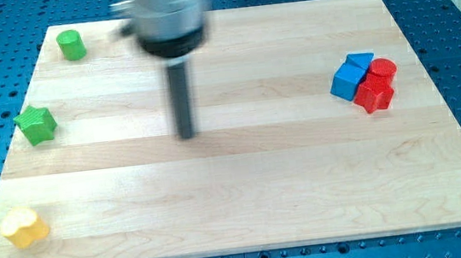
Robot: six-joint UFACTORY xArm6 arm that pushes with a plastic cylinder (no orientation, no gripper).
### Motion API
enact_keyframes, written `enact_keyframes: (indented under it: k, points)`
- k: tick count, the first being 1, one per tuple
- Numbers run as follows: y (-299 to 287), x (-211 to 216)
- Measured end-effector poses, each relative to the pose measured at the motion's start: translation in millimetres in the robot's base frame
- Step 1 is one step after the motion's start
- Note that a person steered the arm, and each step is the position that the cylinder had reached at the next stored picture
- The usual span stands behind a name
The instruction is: Push the green star into the blue cube
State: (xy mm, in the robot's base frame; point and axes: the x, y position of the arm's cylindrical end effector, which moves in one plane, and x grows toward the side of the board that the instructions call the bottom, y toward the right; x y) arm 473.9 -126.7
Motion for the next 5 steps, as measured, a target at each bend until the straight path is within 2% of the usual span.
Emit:
enact_keyframes:
  k: [1,2,3,4,5]
  points:
    - [-149.7,18.0]
    - [-177.2,-5.8]
    - [-138.2,-63.8]
    - [-16.5,-83.5]
    - [112.3,-81.2]
